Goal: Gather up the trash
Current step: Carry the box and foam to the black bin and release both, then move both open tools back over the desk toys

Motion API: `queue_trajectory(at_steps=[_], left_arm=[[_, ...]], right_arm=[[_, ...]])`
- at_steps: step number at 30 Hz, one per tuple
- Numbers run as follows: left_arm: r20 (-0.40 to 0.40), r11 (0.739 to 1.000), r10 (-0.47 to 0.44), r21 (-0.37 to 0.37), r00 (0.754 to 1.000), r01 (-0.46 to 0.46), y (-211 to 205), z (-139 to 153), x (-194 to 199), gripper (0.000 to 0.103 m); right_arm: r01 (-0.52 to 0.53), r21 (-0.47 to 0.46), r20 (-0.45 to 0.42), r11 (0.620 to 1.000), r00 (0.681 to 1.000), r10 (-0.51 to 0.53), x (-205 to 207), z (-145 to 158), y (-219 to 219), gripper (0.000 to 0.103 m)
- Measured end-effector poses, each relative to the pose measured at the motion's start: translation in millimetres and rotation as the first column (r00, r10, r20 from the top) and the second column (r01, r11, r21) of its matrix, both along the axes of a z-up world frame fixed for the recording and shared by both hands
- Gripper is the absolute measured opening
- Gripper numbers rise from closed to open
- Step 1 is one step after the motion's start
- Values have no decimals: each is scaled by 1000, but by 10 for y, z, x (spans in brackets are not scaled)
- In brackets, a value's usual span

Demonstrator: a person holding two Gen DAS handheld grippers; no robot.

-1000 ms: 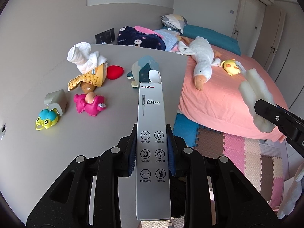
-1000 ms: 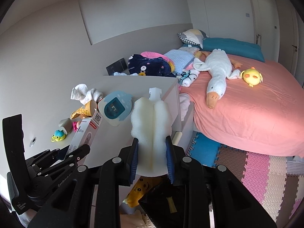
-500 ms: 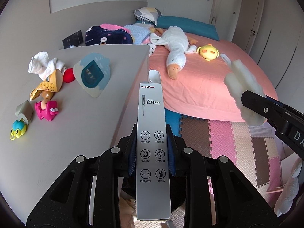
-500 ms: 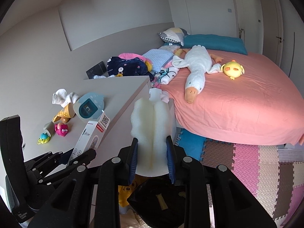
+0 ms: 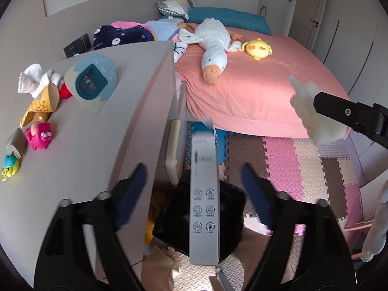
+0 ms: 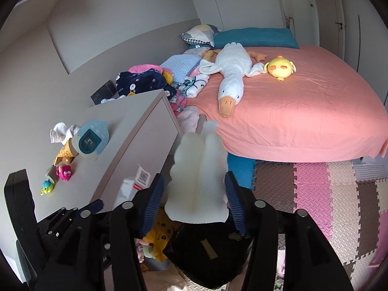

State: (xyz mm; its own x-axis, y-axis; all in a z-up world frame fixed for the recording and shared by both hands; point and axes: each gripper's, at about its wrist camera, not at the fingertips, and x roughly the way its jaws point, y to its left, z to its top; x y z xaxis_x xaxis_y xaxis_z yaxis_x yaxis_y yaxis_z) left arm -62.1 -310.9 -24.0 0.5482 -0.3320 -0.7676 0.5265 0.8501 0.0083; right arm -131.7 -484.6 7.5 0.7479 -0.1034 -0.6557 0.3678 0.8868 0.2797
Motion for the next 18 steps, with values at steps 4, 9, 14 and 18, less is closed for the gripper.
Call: queue_trajectory(at_steps=[4, 9, 14, 18], left_arm=[[89, 1000, 16, -2, 996, -16, 103, 132, -31, 95], [60, 999, 44, -16, 997, -43, 203, 126, 39, 95], [57, 998, 54, -12, 997, -54, 282, 100, 25, 95], [54, 998, 65, -19, 996, -64, 350, 103, 29, 95]], right_arm=[[27, -75, 19, 997, 999, -26, -29, 82, 21, 70], [24, -65, 18, 998, 1000, -23, -16, 57, 5, 70], [17, -62, 9, 998, 1000, -16, 12, 27, 40, 70], [-2, -70, 6, 998, 1000, 2, 55, 37, 115, 70]])
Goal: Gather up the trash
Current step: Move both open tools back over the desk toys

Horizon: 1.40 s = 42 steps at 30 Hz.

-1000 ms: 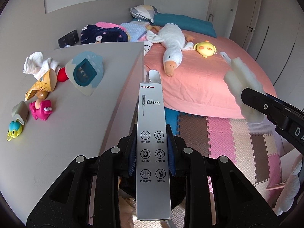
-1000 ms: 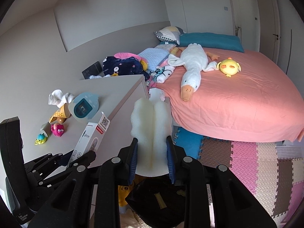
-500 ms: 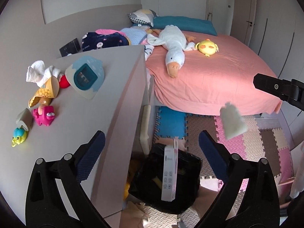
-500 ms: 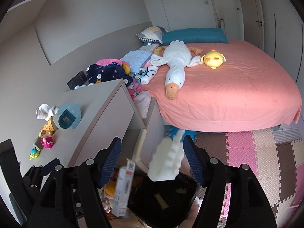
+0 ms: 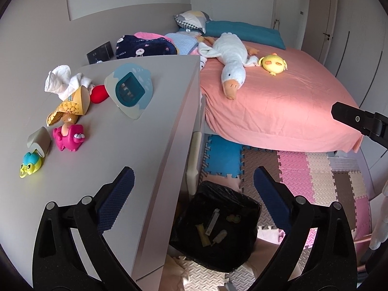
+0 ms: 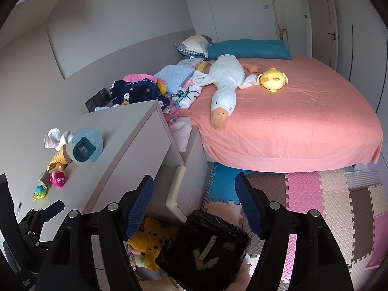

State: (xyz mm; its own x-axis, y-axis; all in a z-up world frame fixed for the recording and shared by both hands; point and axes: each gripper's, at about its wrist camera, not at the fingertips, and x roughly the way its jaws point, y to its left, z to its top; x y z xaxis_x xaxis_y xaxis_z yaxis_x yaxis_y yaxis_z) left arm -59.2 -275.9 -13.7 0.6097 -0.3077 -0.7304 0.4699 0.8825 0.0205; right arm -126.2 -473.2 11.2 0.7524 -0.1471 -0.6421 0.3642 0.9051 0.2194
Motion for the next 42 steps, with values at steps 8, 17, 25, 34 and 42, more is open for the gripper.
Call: queue_trajectory(at_steps=[8, 17, 25, 34, 42], left_arm=[[17, 999, 35, -2, 999, -35, 200, 50, 43, 95], [14, 993, 114, -2, 993, -114, 577, 63, 186, 95], [15, 976, 219, 0, 976, -219, 1012, 73, 356, 95], [3, 961, 276, 6, 961, -276, 1329, 21, 499, 95], [-1, 944, 331, 17, 944, -331, 1635, -13, 668, 95]], right_arm=[[-51, -4, -2, 999, 999, 51, 161, 23, 230, 70], [-145, 8, -18, 989, 989, 145, 427, -49, 621, 70], [-219, 26, -35, 975, 975, 220, 645, -121, 956, 70], [-286, 28, -48, 958, 957, 287, 878, -158, 1251, 70], [-336, 34, -59, 941, 939, 338, 1138, -189, 1493, 70]])
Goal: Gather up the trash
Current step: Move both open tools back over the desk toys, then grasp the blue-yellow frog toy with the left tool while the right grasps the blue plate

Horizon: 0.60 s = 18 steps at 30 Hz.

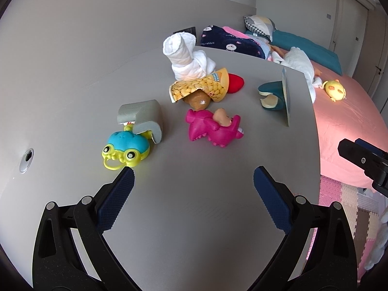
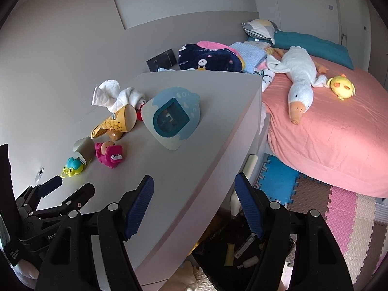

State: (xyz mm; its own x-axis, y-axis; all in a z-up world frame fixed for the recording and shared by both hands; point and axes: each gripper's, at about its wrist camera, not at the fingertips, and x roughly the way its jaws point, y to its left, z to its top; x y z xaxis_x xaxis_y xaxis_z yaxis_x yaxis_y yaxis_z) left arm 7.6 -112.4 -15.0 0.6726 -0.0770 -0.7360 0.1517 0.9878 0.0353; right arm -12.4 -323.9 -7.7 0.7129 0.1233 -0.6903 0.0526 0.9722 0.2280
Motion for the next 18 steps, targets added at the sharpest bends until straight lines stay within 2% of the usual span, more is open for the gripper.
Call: queue_trajectory(at_steps=[7, 9, 18], left_arm=[[19, 998, 53, 17, 998, -54, 305, -14, 142, 95], [23, 997, 69, 28, 997, -69, 388, -23, 201, 95], [-3, 991, 135, 11, 991, -135, 705, -116, 499, 94]], right_arm=[[-34, -11, -7, 999, 999, 34, 276, -30, 181, 71], [-46, -21, -5, 999, 999, 46, 363, -35, 239, 79], [-22, -73, -27, 997, 999, 20, 750, -139, 340, 81]])
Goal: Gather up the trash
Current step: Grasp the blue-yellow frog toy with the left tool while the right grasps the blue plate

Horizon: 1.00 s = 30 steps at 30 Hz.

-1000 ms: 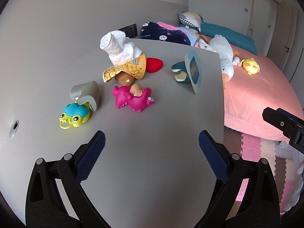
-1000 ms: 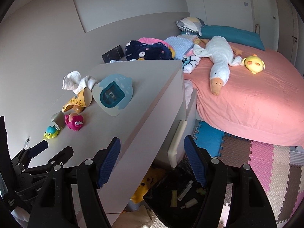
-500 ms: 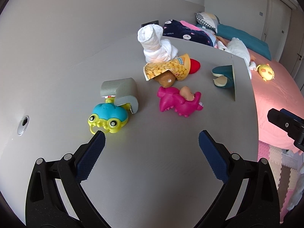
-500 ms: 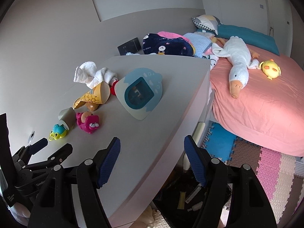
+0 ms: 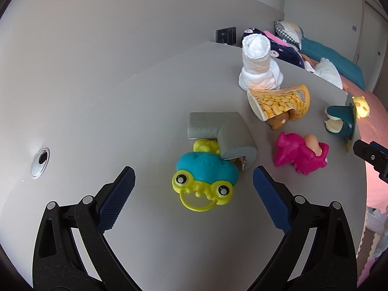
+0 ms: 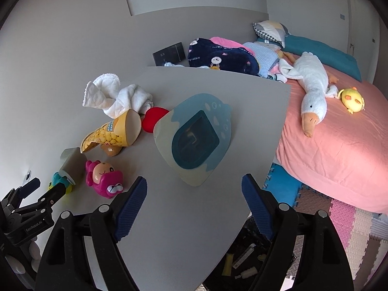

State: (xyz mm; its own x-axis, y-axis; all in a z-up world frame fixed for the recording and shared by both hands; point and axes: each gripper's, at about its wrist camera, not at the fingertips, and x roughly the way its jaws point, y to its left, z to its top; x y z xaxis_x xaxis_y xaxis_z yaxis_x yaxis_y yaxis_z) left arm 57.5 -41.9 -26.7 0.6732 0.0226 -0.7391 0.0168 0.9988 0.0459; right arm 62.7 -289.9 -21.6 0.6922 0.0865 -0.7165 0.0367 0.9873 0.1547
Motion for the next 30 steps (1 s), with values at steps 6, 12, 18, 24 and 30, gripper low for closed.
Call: queue_trajectory(at_steps=[6, 12, 18, 24, 30], left_arm=[[-43, 999, -7, -46, 999, 5, 52, -77, 139, 94], [-85, 997, -36, -73, 996, 30, 101, -121, 256, 62], [-74, 996, -40, -88, 996, 34, 180, -115, 243, 56], [-73, 995, -41, -93, 996, 35, 189, -113, 241, 56], [-74, 996, -40, -85, 996, 33, 209, -111, 218, 56]], right_arm=[[-3, -50, -11, 999, 1000, 3, 226, -32, 99, 81], [6, -129, -5, 992, 1000, -7, 443, -10, 181, 81], [29, -177, -21, 984, 999, -33, 667, -50, 181, 81], [37, -159, -67, 987, 997, -48, 777, -168, 179, 74], [26, -172, -77, 985, 996, -39, 818, -196, 199, 58]])
